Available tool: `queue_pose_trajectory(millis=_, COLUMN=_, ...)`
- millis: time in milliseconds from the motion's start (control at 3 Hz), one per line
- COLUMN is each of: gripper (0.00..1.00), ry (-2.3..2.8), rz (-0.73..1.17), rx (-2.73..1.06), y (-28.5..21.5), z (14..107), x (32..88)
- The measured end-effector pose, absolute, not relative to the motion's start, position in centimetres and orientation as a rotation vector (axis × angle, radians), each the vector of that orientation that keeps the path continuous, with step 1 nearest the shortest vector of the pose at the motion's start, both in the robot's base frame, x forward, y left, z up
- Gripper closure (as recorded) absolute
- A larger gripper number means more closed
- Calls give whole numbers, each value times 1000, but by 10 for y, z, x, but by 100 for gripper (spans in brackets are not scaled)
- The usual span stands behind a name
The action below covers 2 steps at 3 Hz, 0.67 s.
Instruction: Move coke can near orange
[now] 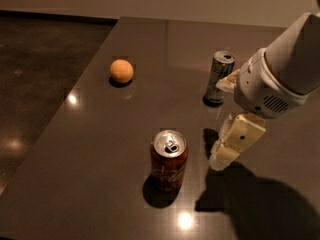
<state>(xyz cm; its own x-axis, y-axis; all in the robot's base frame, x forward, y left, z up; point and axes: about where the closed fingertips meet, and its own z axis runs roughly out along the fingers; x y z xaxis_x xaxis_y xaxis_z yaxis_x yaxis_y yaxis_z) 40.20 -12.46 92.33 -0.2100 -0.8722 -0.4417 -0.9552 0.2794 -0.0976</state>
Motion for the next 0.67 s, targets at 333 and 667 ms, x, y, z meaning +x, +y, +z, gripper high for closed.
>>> queue_pose_trajectory(millis=333, gripper=0, ry=2096, rz=397, rx=-1644, y=-96, z=918, x=388)
queue_pose_trajectory(millis=667, gripper=0, ry=2029, rz=466, rx=-1726, y=-65, z=910, x=367)
